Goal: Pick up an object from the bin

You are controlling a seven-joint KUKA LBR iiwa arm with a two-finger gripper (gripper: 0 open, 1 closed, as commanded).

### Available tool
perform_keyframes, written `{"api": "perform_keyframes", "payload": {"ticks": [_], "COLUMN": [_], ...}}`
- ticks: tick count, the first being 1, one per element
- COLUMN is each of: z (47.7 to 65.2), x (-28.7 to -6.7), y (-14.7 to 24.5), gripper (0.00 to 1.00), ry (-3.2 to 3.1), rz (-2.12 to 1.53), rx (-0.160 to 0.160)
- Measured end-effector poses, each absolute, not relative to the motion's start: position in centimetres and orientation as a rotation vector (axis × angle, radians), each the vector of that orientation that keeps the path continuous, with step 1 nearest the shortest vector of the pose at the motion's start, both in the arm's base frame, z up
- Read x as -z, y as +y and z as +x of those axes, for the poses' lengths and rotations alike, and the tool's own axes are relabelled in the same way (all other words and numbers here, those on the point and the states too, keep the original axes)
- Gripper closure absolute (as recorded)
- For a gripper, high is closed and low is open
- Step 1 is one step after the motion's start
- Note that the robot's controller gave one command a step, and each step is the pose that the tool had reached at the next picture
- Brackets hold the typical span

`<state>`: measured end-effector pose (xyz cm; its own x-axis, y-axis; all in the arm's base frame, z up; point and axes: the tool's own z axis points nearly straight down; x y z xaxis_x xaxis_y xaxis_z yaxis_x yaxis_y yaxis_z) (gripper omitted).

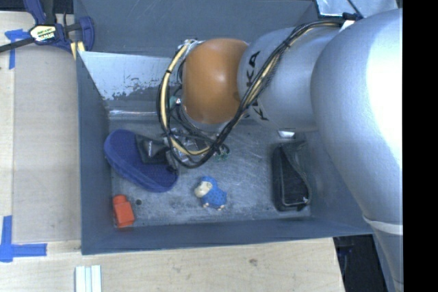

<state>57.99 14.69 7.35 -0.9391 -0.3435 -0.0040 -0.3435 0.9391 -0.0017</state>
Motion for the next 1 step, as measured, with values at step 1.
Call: {"api": "perform_keyframes", "payload": {"ticks": [1], "z": [62.57], "x": [-22.34], "y": [13.03], "gripper": [1.0], "ry": [3.078], "rz": [-0.551], "rx": [0.001]}}
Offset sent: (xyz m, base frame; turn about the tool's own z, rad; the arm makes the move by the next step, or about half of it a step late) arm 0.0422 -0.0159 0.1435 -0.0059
